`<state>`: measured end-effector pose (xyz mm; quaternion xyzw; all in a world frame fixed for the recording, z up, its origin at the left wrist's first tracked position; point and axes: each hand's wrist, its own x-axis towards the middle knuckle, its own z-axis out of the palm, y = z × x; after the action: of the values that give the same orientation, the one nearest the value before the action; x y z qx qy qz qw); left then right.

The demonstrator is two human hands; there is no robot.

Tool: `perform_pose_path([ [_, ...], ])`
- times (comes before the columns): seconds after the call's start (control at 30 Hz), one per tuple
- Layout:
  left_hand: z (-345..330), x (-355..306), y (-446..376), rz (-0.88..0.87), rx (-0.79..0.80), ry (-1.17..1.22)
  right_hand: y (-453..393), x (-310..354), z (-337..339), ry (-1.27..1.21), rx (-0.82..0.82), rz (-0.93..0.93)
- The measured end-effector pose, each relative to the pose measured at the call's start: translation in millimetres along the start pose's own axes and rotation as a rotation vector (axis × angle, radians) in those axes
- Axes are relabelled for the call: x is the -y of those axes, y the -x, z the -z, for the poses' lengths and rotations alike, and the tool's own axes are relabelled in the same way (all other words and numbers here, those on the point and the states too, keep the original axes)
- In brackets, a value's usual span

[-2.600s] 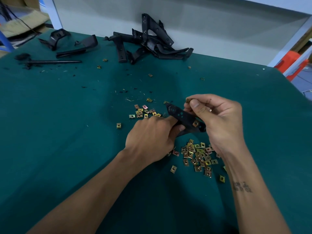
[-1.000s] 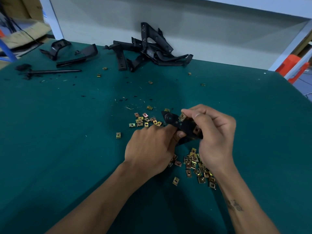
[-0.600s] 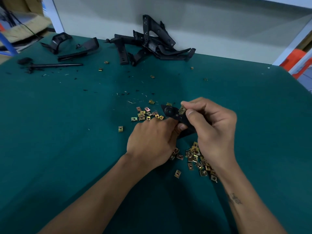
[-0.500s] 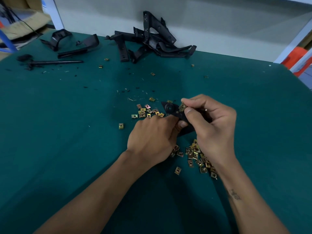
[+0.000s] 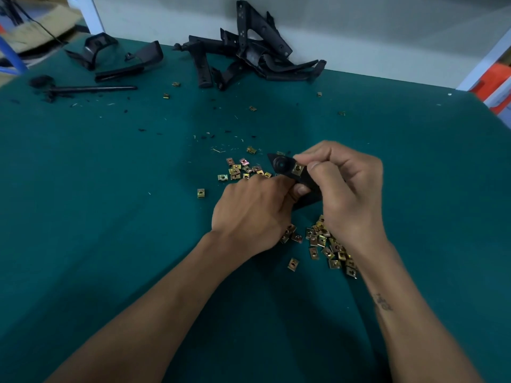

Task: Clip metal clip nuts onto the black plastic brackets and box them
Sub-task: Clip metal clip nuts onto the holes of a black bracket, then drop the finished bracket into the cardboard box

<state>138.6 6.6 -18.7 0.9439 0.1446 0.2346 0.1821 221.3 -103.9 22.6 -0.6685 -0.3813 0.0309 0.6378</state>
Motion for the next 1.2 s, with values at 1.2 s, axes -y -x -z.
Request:
perform_pose_path([
  [1.2, -93.6, -304.7, 73.1, -0.23, 0.739, 0.914, 224.0, 16.2, 163.9, -0.443, -1.337, -0.344],
])
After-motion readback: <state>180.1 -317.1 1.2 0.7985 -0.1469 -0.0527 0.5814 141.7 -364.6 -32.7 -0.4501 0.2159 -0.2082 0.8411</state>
